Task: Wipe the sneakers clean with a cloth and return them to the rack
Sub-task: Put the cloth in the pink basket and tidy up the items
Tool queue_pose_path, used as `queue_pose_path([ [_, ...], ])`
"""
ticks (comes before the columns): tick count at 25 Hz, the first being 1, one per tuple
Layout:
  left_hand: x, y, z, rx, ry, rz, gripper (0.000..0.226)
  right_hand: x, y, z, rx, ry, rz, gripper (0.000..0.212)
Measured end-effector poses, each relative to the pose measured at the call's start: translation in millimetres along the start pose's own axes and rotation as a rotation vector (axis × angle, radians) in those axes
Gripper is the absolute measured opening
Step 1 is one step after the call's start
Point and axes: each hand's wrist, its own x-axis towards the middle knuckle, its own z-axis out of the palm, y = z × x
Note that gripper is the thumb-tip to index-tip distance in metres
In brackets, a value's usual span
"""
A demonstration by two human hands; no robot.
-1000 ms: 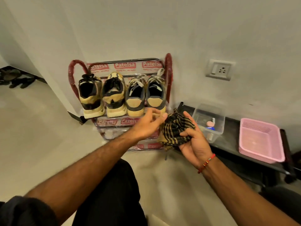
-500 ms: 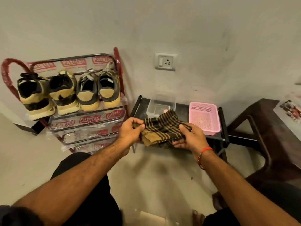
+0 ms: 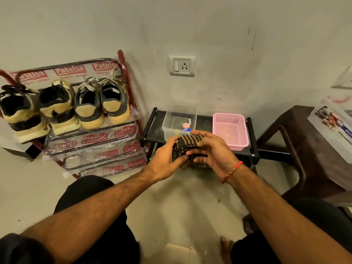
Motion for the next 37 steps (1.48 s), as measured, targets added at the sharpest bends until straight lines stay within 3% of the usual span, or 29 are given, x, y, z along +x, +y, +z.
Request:
queue_pose_path([
  [3,2.6,3.4,-6.8,-0.061,0.090,-0.031,0.041,-1.5,-5.2,-4.4,-0.182,-0.070,-0.069,0.042],
  [5,5.6,1.1,-8.0,-0.155,0.058,-0.101,0.032,1.6,-8.0,-11.1,-0.520,0.031,-0.230,0.021],
  [7,5.4,3.5,-7.5,-0.332,-0.032,-0.214,0.029,3.2,-12.1,-15.7,-0.672,0.110,-0.325,0.001],
  [9,3.7,7.6,-9.5,-0.557,-0.098,-0.330,0.029,1.7,-14.5,-17.3,-0.587,0.113,-0.270,0.016],
  [11,-0.1,12.4,-13.1,-0.736,-0.177,-0.431,0.029,2.3,-14.4,-15.3,-0.374,0.107,-0.097,0.028],
  [13,-1.2,12.6,-15.5,-0.753,-0.266,-0.447,0.042,8.8,-10.8,-17.7,-0.288,0.152,0.015,0.036],
  [17,1.3,9.4,-20.8,-0.653,-0.296,-0.473,0.049,14.9,-7.3,-27.2,-0.210,0.169,0.188,0.039],
  [22,-5.8,15.9,-27.1,-0.856,-0.463,-0.552,0.036,14.6,-11.0,-31.2,-0.262,-0.033,0.199,0.054],
  [24,-7.2,17.6,-20.9,-0.809,-0.485,-0.531,0.038,16.8,-8.1,-27.9,-0.280,-0.088,0.148,0.054],
  [28,-5.4,22.5,-19.6,-0.937,-0.336,-0.523,0.037,23.8,-3.2,-31.5,-0.136,0.163,0.003,0.042],
  [31,0.0,19.6,-23.5,-1.129,-0.161,-0.530,0.030,26.3,4.4,-34.6,-0.006,0.266,0.125,0.039],
  [35,3.8,14.1,-30.8,-1.259,-0.060,-0.515,0.037,18.8,23.4,-15.0,0.020,-0.052,0.453,0.076],
  [37,3.9,11.8,-35.1,-1.265,-0.050,-0.517,0.037,15.6,25.6,-3.7,0.092,-0.149,0.415,0.067],
])
